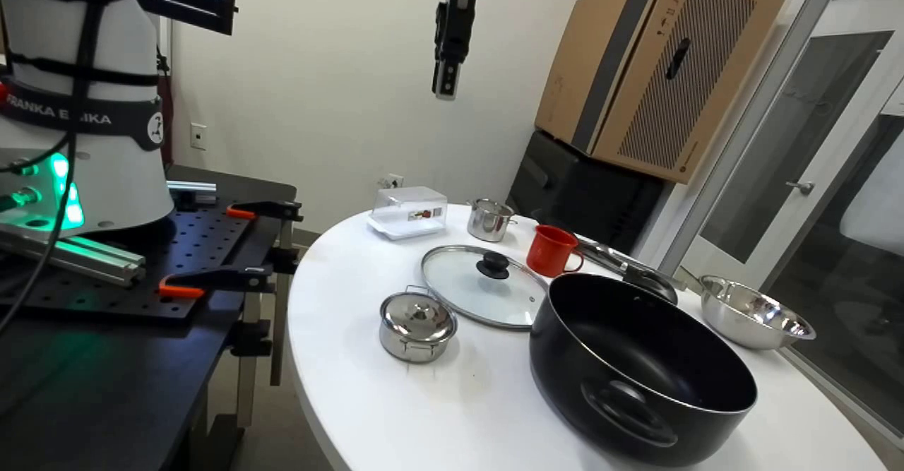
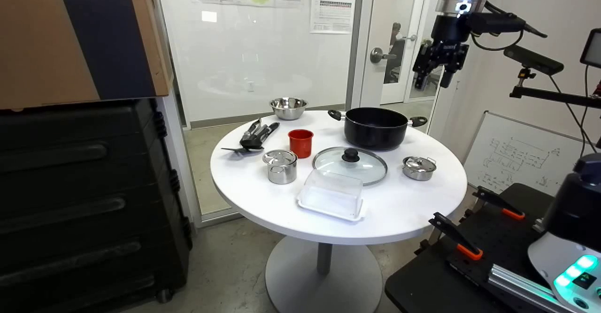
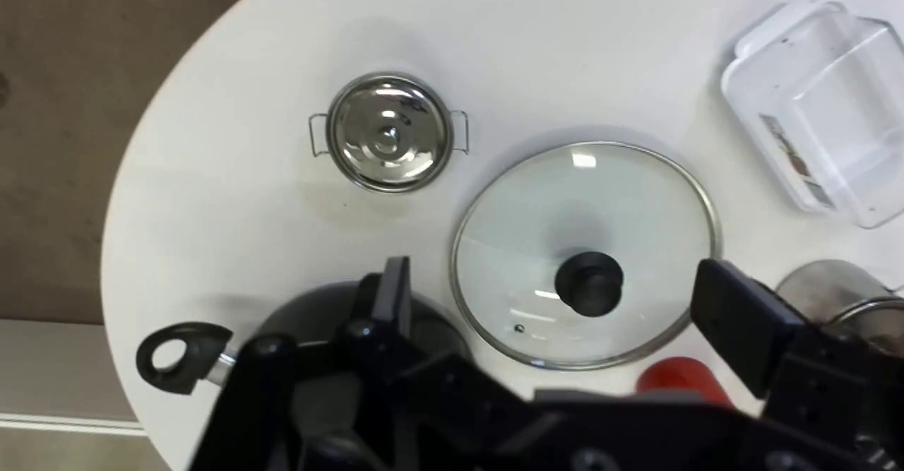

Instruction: Uncover the silver pot and put the lid on the table

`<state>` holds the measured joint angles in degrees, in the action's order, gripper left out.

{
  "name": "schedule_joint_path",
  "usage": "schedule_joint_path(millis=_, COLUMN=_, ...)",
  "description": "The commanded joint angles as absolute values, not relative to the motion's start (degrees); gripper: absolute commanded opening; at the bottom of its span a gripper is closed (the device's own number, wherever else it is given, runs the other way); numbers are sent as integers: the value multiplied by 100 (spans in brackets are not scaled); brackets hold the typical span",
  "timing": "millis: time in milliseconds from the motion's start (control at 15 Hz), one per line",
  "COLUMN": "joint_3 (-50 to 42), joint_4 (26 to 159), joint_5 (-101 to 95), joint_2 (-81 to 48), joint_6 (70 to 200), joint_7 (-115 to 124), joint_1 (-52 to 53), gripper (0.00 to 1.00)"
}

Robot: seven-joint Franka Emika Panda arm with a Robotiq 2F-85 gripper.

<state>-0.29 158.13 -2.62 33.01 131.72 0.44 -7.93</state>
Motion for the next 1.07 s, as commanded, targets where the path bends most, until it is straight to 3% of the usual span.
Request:
schedule_joint_path(millis=0, joint_3=-161, joint_4=15696, joint_5=-568, joint_2=2467, joint_6=13598, joint_7=308, joint_1=-1047, gripper=100)
schedule_joint_path(millis=267, joint_3=-469, joint_4=15515, joint_5=-337, joint_2=1648, joint_6=13911, joint_7=89, joint_1=-993, gripper=100)
schedule_joint_path(millis=800, joint_3=-455, joint_4=15503, joint_5=-220, joint_2=1701, joint_6=13891, joint_7=200, joint_1=-832, gripper=100)
schedule_joint_path(millis=1000, joint_3=-434, joint_4=15322, joint_5=-497, joint_2=1171, joint_6=14073, joint_7=549, joint_1=-1006, gripper=100)
